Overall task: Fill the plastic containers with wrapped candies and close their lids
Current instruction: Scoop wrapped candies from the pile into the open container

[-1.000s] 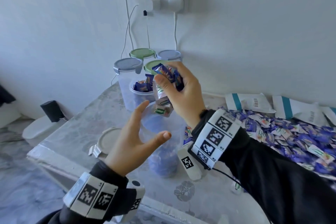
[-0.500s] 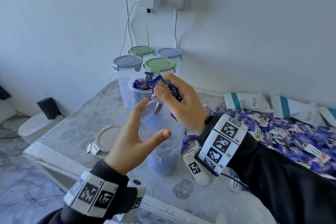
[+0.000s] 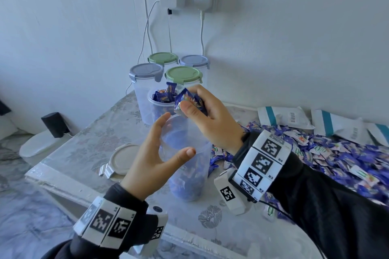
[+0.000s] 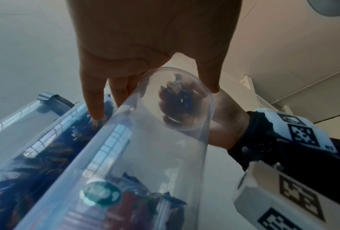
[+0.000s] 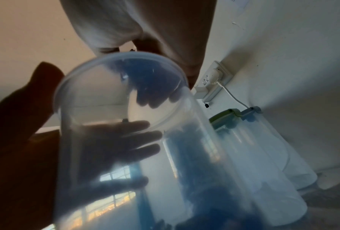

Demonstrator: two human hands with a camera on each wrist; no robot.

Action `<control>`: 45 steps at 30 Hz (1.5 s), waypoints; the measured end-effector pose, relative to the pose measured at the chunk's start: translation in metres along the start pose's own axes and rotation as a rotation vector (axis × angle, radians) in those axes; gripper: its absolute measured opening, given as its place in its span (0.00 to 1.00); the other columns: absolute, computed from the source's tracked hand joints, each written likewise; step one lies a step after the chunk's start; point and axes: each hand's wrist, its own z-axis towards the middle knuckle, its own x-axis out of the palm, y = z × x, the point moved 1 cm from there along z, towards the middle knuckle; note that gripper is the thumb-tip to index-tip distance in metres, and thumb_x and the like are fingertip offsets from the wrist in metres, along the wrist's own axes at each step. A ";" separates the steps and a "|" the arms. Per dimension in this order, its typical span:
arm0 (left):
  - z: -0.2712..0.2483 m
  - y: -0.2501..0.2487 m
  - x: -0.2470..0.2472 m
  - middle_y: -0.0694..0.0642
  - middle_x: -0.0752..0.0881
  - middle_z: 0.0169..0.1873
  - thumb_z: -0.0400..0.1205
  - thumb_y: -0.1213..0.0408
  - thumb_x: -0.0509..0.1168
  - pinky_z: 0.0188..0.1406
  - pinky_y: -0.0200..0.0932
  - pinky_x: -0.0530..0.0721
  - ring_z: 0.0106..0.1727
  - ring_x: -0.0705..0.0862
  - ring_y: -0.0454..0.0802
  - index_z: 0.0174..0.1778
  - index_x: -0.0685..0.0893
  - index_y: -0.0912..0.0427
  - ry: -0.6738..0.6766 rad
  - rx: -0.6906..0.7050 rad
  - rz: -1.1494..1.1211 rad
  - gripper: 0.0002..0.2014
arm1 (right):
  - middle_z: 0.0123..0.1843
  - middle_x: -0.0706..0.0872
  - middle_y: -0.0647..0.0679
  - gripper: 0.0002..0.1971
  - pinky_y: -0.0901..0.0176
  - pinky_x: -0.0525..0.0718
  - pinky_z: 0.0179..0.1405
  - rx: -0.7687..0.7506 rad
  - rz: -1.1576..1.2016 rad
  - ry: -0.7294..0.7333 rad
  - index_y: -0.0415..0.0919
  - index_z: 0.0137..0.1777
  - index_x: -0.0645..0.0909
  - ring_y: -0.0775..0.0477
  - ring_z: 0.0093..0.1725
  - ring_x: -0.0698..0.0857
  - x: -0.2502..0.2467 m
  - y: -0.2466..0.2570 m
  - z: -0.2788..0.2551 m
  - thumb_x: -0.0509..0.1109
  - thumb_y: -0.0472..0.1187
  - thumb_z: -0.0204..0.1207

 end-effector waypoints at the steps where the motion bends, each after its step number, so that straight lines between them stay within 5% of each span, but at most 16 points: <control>1: 0.000 0.001 0.000 0.36 0.75 0.67 0.56 0.22 0.65 0.58 0.16 0.67 0.70 0.70 0.26 0.73 0.63 0.39 0.003 0.001 -0.001 0.50 | 0.31 0.77 0.63 0.05 0.72 0.72 0.38 0.006 -0.039 0.025 0.43 0.51 0.77 0.62 0.31 0.75 -0.001 -0.001 -0.003 0.65 0.43 0.79; 3: 0.000 0.002 0.000 0.38 0.75 0.68 0.57 0.23 0.66 0.59 0.17 0.67 0.71 0.70 0.27 0.75 0.63 0.43 0.011 0.006 -0.004 0.51 | 0.34 0.81 0.62 0.03 0.67 0.77 0.40 0.003 -0.109 0.085 0.46 0.50 0.78 0.60 0.34 0.79 -0.002 -0.001 -0.009 0.67 0.43 0.78; 5: -0.001 0.001 0.000 0.39 0.74 0.70 0.58 0.27 0.68 0.60 0.16 0.67 0.71 0.69 0.27 0.77 0.63 0.46 0.008 0.010 0.013 0.52 | 0.47 0.87 0.58 0.07 0.57 0.80 0.56 -0.023 -0.220 0.116 0.48 0.52 0.82 0.56 0.50 0.84 -0.004 -0.002 -0.013 0.67 0.46 0.77; 9: -0.004 -0.010 0.003 0.40 0.68 0.73 0.69 0.36 0.70 0.56 0.10 0.60 0.70 0.64 0.25 0.77 0.61 0.46 -0.027 -0.014 0.116 0.43 | 0.60 0.85 0.58 0.13 0.60 0.72 0.69 0.014 -0.217 0.116 0.48 0.59 0.82 0.61 0.64 0.79 -0.012 -0.006 -0.021 0.63 0.48 0.78; 11: -0.006 -0.019 0.006 0.39 0.65 0.73 0.73 0.37 0.66 0.61 0.11 0.57 0.70 0.61 0.21 0.76 0.60 0.44 -0.065 0.085 0.213 0.38 | 0.62 0.83 0.60 0.14 0.64 0.71 0.69 0.042 -0.189 0.064 0.49 0.62 0.80 0.63 0.66 0.78 -0.021 -0.008 -0.032 0.62 0.49 0.79; 14: -0.009 -0.034 0.014 0.45 0.68 0.72 0.74 0.52 0.62 0.71 0.23 0.59 0.74 0.65 0.37 0.75 0.66 0.53 -0.144 0.332 0.367 0.32 | 0.64 0.81 0.64 0.15 0.70 0.73 0.65 0.142 -0.210 -0.028 0.54 0.63 0.78 0.63 0.67 0.76 -0.042 -0.014 -0.055 0.61 0.52 0.78; 16: -0.012 -0.048 0.027 0.48 0.75 0.66 0.74 0.64 0.62 0.68 0.32 0.69 0.69 0.73 0.44 0.70 0.72 0.56 -0.175 0.461 0.358 0.25 | 0.63 0.81 0.64 0.14 0.65 0.74 0.66 0.228 -0.256 -0.058 0.56 0.62 0.78 0.63 0.66 0.77 -0.064 -0.021 -0.076 0.60 0.53 0.78; 18: -0.016 -0.061 0.046 0.47 0.81 0.56 0.75 0.67 0.62 0.59 0.29 0.73 0.58 0.78 0.38 0.62 0.78 0.55 -0.090 0.548 0.255 0.18 | 0.64 0.81 0.63 0.12 0.59 0.74 0.68 0.341 -0.353 -0.045 0.57 0.63 0.78 0.62 0.66 0.77 -0.090 -0.028 -0.098 0.62 0.51 0.80; 21: -0.017 -0.059 0.087 0.40 0.83 0.48 0.75 0.65 0.64 0.52 0.24 0.74 0.50 0.79 0.31 0.55 0.81 0.51 0.151 0.505 0.099 0.13 | 0.67 0.78 0.59 0.14 0.61 0.70 0.67 0.554 -0.641 0.039 0.55 0.66 0.75 0.60 0.68 0.74 -0.135 -0.042 -0.135 0.64 0.49 0.81; 23: -0.012 -0.048 0.117 0.41 0.81 0.52 0.75 0.62 0.66 0.57 0.28 0.74 0.55 0.78 0.33 0.57 0.81 0.49 0.292 0.360 0.120 0.15 | 0.73 0.74 0.53 0.21 0.56 0.69 0.69 0.745 -0.886 0.108 0.57 0.72 0.71 0.52 0.72 0.71 -0.164 -0.051 -0.160 0.63 0.56 0.79; 26: 0.008 -0.026 0.158 0.54 0.70 0.71 0.77 0.52 0.67 0.72 0.45 0.68 0.74 0.67 0.51 0.74 0.68 0.50 0.514 0.000 0.437 0.29 | 0.81 0.63 0.43 0.30 0.42 0.63 0.75 1.058 -1.208 0.185 0.64 0.77 0.60 0.39 0.79 0.62 -0.200 -0.057 -0.194 0.56 0.68 0.76; 29: 0.029 -0.011 0.186 0.65 0.49 0.81 0.75 0.38 0.64 0.77 0.67 0.55 0.81 0.49 0.66 0.82 0.49 0.48 0.707 -0.241 0.778 0.44 | 0.85 0.50 0.43 0.34 0.33 0.56 0.77 1.245 -1.248 0.160 0.68 0.79 0.52 0.34 0.82 0.52 -0.221 -0.056 -0.216 0.52 0.74 0.73; 32: 0.045 -0.002 0.205 0.66 0.35 0.80 0.74 0.31 0.60 0.77 0.70 0.45 0.80 0.37 0.71 0.82 0.40 0.44 0.740 -0.303 0.878 0.48 | 0.85 0.43 0.41 0.37 0.31 0.57 0.77 1.280 -1.234 0.134 0.72 0.78 0.47 0.32 0.83 0.48 -0.226 -0.057 -0.228 0.50 0.78 0.69; 35: 0.054 0.002 0.220 0.67 0.32 0.79 0.73 0.28 0.55 0.78 0.69 0.41 0.78 0.32 0.74 0.80 0.38 0.39 0.835 -0.263 0.927 0.46 | 0.85 0.43 0.43 0.38 0.33 0.58 0.77 1.252 -1.180 0.124 0.72 0.78 0.49 0.31 0.82 0.48 -0.223 -0.059 -0.228 0.51 0.78 0.68; 39: 0.049 -0.003 0.231 0.62 0.33 0.81 0.71 0.26 0.56 0.77 0.71 0.46 0.77 0.36 0.79 0.79 0.39 0.32 0.971 -0.198 0.937 0.45 | 0.84 0.50 0.42 0.37 0.34 0.59 0.77 1.131 -1.034 0.148 0.68 0.77 0.56 0.31 0.81 0.51 -0.210 -0.067 -0.221 0.54 0.77 0.68; 45: 0.019 -0.010 0.229 0.64 0.35 0.80 0.69 0.26 0.60 0.75 0.68 0.60 0.80 0.46 0.71 0.79 0.39 0.36 1.121 -0.089 1.015 0.50 | 0.81 0.57 0.48 0.34 0.44 0.65 0.76 0.916 -0.801 0.242 0.64 0.77 0.60 0.41 0.79 0.60 -0.179 -0.060 -0.215 0.64 0.68 0.72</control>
